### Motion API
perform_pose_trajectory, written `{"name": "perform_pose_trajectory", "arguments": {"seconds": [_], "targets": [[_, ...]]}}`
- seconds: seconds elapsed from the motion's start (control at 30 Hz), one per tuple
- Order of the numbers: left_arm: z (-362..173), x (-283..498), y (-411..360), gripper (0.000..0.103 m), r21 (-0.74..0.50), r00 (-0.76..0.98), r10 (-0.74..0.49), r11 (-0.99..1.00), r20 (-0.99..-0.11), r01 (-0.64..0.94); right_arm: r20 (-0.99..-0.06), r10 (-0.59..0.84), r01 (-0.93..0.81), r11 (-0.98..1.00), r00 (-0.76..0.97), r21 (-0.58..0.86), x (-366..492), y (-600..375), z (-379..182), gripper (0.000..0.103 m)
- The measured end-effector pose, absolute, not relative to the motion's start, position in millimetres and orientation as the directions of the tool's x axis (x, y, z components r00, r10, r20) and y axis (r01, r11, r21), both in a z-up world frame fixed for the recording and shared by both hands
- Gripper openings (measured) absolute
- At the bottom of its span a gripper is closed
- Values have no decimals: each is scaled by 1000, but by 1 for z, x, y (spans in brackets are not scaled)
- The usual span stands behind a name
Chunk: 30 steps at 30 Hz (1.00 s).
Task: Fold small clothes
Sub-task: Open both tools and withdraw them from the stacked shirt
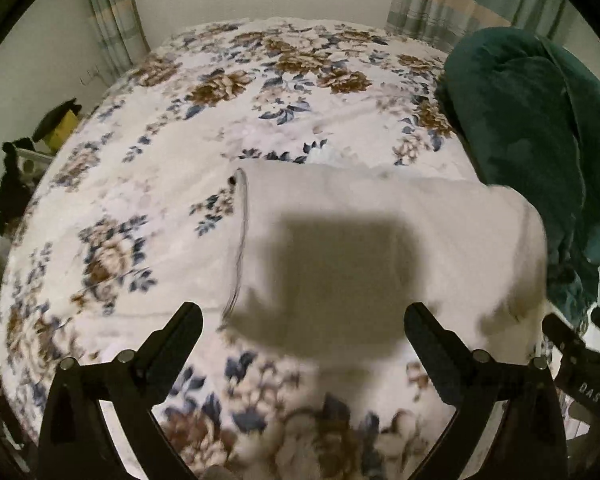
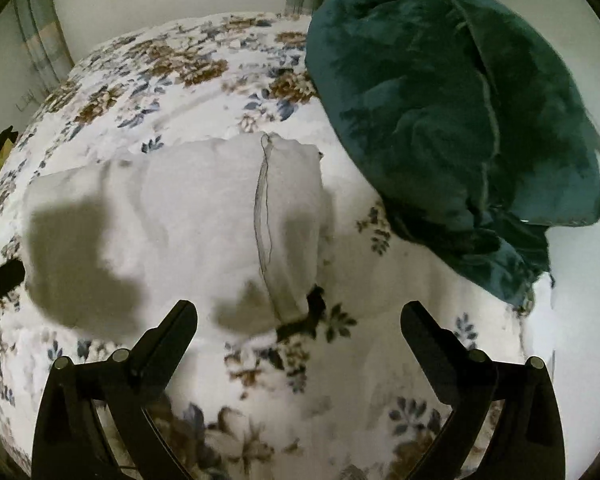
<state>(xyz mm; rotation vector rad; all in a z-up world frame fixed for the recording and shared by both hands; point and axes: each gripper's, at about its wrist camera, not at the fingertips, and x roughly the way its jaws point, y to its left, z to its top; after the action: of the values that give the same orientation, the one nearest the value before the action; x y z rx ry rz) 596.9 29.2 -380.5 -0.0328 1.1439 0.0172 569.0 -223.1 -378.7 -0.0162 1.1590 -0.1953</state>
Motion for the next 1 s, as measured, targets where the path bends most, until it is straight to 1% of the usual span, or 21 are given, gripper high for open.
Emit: {"name": "perform_pose_trajectory", "arguments": {"seconds": [0.1,0.33,0.53,0.67,0.87,1.0], "targets": [[-346,565,24,103,9,441,21,1000,-897,-29,-892,-173,150,981,417,-120,536,-215,-341,103],[-257,496,12,103,15,519,21,1000,-855,-16,-840,-184,147,981,511,-126,454,-205,-231,103],[-189,433,5,103,17,566,17,1000,-824,-6,-774,-184,151,982,605,-115,376,-204,-124,103],[-148,392,3,103,27,607,32,999,-794,-17,-719,-182,150,983,671,-108,324,-202,-64,103],[-101,343,4,103,16,654,38,999,-756,-39,-665,-161,143,986,729,-81,253,-200,1,103],[-79,316,1,103,16,677,33,999,-735,-32,-641,-144,133,989,754,-66,217,-200,28,103]]}}
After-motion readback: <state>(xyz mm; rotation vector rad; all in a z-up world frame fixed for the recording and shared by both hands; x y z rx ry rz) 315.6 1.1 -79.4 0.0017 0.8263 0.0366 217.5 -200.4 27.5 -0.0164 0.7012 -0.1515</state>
